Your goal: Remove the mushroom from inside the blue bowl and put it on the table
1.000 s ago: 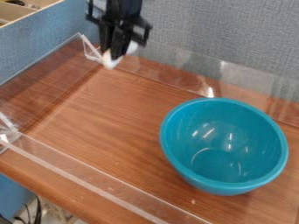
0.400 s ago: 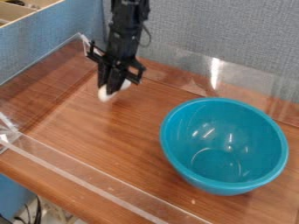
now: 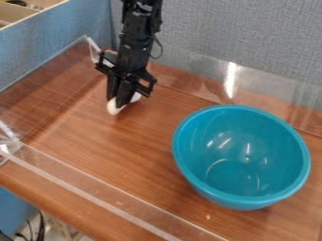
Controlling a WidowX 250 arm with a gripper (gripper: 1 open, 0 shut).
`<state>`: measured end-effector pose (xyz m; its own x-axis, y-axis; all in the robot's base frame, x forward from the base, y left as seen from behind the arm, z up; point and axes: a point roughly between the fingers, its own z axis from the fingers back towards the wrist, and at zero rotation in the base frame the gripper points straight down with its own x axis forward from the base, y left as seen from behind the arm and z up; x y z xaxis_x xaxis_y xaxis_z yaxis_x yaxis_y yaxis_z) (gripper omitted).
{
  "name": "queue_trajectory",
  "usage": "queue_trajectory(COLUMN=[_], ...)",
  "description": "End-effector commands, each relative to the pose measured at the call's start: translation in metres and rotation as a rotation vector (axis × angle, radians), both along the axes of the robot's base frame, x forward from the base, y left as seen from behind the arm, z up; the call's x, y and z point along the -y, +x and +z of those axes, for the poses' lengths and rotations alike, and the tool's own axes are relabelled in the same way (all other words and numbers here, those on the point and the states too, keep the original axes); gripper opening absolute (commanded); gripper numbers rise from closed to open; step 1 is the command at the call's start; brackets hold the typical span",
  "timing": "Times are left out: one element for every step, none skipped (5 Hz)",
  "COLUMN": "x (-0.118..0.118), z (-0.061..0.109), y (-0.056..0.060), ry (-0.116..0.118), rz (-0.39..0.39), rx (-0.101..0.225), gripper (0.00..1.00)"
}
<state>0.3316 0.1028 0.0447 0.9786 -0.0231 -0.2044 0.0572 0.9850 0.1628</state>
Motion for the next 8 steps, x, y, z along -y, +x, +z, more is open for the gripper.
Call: queue_trajectory(x=[-0.0095, -0.0109, -0.0121, -0.013, -0.0139, -0.0145, -0.015, -0.0155], z=[0.0182, 0.0185, 0.0179, 0.0181, 0.018, 0.0174, 0.0171, 0.017], y=[0.0091, 0.01, 0.0112, 0.0118, 0.0125, 0.013, 0.0135, 0.0139], ry=[0.012, 0.009, 0.005, 0.001, -0.004, -0.009, -0.014, -0.019], rz=[0.022, 0.027, 0.031, 0.036, 0.04, 0.043, 0.046, 0.049], rx=[0.06, 0.059, 0.056, 0.054, 0.053, 0.051, 0.05, 0.049], gripper=[0.0, 0.0, 0.0, 0.0, 0.0, 0.0, 0.0, 0.0])
